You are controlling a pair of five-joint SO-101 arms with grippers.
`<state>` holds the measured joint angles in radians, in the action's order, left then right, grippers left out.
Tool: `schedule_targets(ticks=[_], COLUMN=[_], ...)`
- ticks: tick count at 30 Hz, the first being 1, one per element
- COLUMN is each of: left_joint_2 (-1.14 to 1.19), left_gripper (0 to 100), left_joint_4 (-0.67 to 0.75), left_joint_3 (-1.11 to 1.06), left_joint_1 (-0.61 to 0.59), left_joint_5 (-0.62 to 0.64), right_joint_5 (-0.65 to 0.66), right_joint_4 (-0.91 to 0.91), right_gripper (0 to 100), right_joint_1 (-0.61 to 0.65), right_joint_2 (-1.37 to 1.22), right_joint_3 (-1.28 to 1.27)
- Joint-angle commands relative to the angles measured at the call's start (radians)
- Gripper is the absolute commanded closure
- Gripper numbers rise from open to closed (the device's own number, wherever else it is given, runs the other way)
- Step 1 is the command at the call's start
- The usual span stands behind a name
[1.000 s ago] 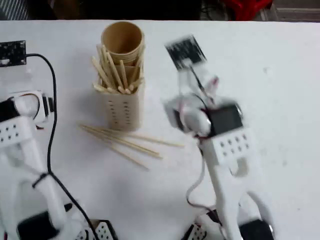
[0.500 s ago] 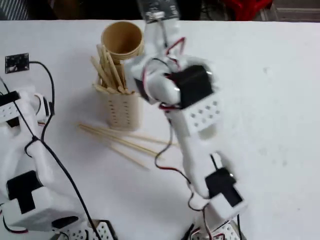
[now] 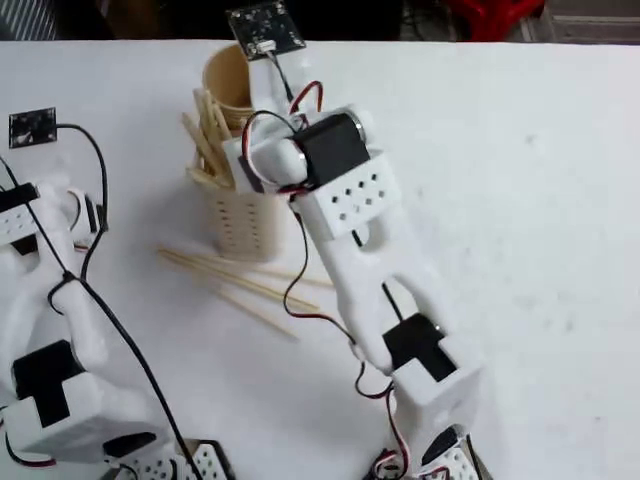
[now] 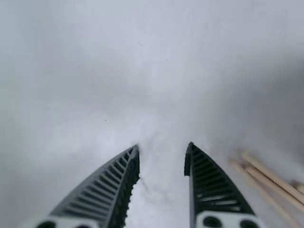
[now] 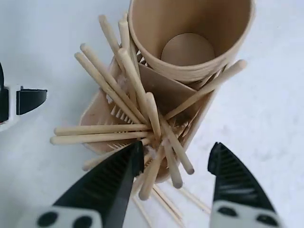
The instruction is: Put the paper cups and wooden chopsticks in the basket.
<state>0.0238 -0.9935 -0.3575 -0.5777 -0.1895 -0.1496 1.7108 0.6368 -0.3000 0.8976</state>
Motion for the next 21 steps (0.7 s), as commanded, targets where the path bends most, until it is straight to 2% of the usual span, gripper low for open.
schedule_targets(ticks=[1, 10, 12, 15, 17, 21], left_joint_2=[-0.005, -0.002, -0.002, -0.002, -0.002, -0.002], left_gripper=[83, 83, 83, 83, 83, 83], left_joint_4=[0.018, 0.018, 0.018, 0.018, 0.018, 0.018], left_joint_3=[0.044, 0.038, 0.038, 0.038, 0.038, 0.037], left_joint_1=[-0.005, -0.005, -0.005, -0.005, -0.005, -0.005], left_joint_5=[0.009, 0.009, 0.009, 0.009, 0.009, 0.009], right_joint_5=[-0.002, -0.002, -0.002, 0.002, 0.025, -0.009], right_joint_4=[0.002, -0.07, -0.088, -0.128, -0.136, -0.131], right_gripper=[76.5, 77.0, 82.0, 99.5, 96.7, 98.1], right_joint_1=[-0.01, -0.058, -0.084, -0.14, -0.183, -0.288], right_joint_2=[-0.016, -0.191, -0.216, -0.228, -0.22, -0.18], right_joint_3=[0.011, 0.002, 0.002, 0.003, 0.003, 0.003])
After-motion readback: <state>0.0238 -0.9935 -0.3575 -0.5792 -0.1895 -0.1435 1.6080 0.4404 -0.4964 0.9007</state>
